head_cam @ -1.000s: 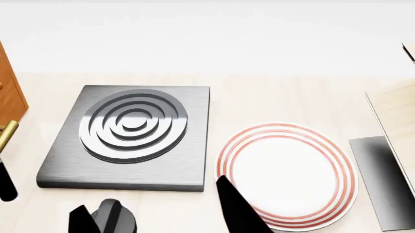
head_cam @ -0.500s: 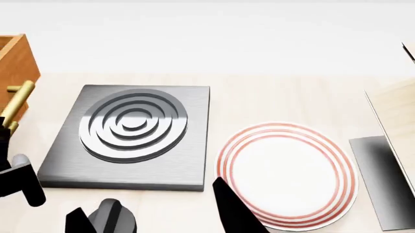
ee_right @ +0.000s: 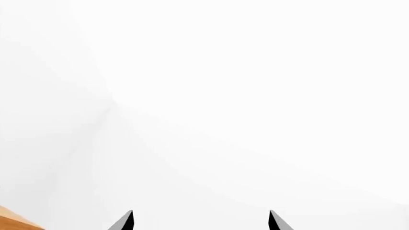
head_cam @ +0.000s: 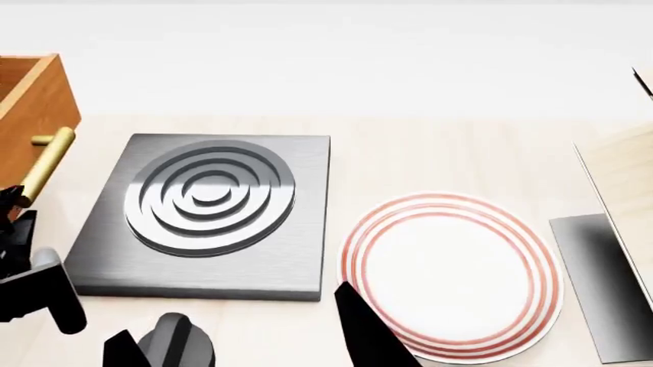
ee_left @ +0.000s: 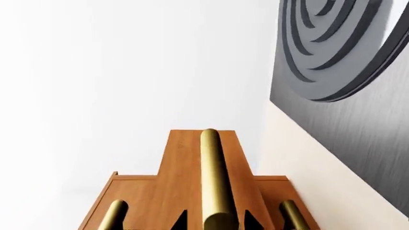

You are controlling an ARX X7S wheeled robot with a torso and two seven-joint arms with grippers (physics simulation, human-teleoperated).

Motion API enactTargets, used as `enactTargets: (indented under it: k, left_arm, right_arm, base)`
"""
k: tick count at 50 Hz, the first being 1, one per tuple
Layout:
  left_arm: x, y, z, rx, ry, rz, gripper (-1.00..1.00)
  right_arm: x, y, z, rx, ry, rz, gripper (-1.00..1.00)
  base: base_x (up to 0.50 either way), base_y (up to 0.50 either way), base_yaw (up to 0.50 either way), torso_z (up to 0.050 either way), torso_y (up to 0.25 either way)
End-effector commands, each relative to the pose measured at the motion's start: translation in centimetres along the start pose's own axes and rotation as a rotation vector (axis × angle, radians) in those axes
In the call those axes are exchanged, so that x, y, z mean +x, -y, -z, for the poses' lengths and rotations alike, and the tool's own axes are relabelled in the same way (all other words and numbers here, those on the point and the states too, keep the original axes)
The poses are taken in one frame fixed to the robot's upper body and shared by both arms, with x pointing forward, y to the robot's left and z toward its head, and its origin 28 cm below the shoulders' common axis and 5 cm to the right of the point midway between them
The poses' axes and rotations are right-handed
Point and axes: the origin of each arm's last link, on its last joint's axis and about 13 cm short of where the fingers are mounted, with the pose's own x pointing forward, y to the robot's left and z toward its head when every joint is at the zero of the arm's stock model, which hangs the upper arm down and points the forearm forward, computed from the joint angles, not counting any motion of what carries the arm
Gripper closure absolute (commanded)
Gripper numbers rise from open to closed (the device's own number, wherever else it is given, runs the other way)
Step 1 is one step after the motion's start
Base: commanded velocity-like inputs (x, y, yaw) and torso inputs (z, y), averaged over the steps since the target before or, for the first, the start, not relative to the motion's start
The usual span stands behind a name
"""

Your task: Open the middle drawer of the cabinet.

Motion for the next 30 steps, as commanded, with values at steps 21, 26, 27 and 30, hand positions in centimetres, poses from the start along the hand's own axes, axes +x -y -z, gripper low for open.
enactTargets:
  k: [21,26,27,30]
  left_arm:
    - [-0.2,-0.4,-0.9,-0.002,0.071,-0.082,-1.0]
    - [-0.9,1.0,-1.2,0.004,0.097,-0.04,-1.0]
    - [-1.1,1.1,-1.2,0.006,0.098,-0.033,-1.0]
    - [-1.5,1.7,-1.3,0.012,0.1,-0.01,-1.0]
  right_arm:
    - [0.0,0.3,0.1,-0.031,-0.009,0.009,-1.0]
    - [-0.1,0.3,0.1,-0.029,-0.009,0.008,-1.0]
    - [-0.1,0.3,0.1,-0.029,-0.009,0.007,-1.0]
    - [-0.1,0.3,0.1,-0.029,-0.008,0.008,-1.0]
  base:
    - [0.0,0.0,0.0,0.0,0.001]
    - [0.0,0.0,0.0,0.0,0.0]
    - [0.0,0.0,0.0,0.0,0.0]
    - [0.0,0.0,0.0,0.0,0.0]
